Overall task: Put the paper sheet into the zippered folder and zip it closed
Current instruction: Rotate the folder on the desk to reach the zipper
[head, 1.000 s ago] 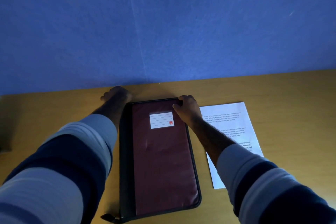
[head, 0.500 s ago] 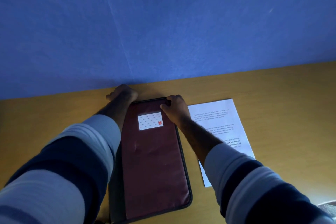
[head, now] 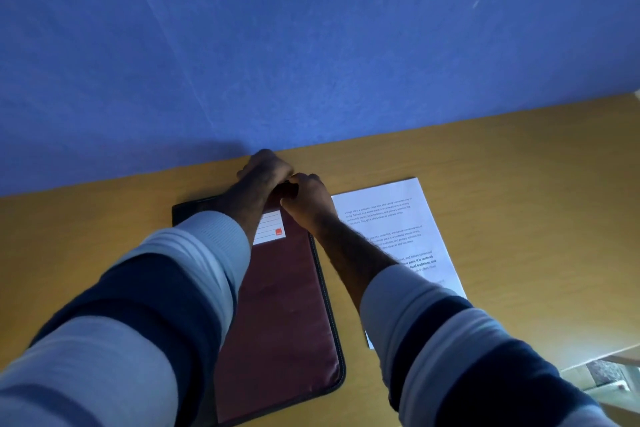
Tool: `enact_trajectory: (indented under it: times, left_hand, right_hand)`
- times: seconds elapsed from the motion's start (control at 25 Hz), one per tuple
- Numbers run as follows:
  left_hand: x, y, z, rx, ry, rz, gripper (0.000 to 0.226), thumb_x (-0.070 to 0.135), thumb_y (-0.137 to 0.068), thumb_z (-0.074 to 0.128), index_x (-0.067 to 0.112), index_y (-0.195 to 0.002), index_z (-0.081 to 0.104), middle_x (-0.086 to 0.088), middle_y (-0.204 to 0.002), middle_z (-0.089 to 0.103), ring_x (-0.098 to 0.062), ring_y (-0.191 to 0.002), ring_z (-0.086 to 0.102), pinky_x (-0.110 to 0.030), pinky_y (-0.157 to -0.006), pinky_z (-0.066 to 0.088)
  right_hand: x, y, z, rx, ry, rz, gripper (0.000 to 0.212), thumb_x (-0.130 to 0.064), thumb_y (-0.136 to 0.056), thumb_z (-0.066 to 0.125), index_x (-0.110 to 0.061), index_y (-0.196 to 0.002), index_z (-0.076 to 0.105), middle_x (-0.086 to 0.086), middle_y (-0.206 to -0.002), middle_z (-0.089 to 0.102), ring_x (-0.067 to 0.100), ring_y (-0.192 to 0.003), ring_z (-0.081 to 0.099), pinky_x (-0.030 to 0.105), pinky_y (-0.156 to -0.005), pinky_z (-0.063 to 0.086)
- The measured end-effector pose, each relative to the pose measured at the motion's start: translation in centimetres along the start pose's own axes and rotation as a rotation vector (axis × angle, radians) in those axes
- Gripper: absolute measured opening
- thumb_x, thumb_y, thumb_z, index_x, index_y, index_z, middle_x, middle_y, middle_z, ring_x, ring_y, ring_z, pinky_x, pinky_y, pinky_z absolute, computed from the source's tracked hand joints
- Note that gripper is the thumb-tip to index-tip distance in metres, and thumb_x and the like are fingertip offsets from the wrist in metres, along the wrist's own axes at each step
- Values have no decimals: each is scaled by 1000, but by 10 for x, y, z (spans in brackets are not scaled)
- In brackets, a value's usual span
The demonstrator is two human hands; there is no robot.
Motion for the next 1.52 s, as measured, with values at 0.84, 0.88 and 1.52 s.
enact_trajectory:
  times: [0.84, 0.88, 1.52]
  left_hand:
    - [6, -7, 8, -313, -201, 312, 23, 16, -91, 72, 2, -109, 71, -11, -112, 67, -26, -104, 59, -39, -91, 47]
    - [6, -7, 9, -327, -174, 306, 21, 14, -92, 72, 2, -108, 70, -11, -110, 66, -25, -102, 57, -37, -88, 45]
    - [1, -11, 15, -351, -134, 323, 11, 16, -96, 67, 16, -106, 67, -3, -115, 61, -19, -106, 52, -32, -87, 40]
  right_hand:
    - [14, -29, -35, -164, 295, -129, 43, -3, -93, 53, -27, -126, 69, 7, -127, 63, 27, -109, 63, 40, -86, 58]
    - [15, -29, -35, -160, 311, -127, 39, -5, -94, 55, -25, -124, 70, 8, -125, 62, 28, -108, 63, 40, -86, 58]
    - [33, 10, -24, -89, 477, -265, 17, -6, -92, 52, -7, -101, 67, 14, -104, 63, 34, -102, 61, 34, -73, 47]
Point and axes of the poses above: each hand's wrist, its own y-axis away from the middle knuckle, its own z-axis out of the palm, x = y × z, the point moved 5 cm from there along -y, towards the middle knuckle
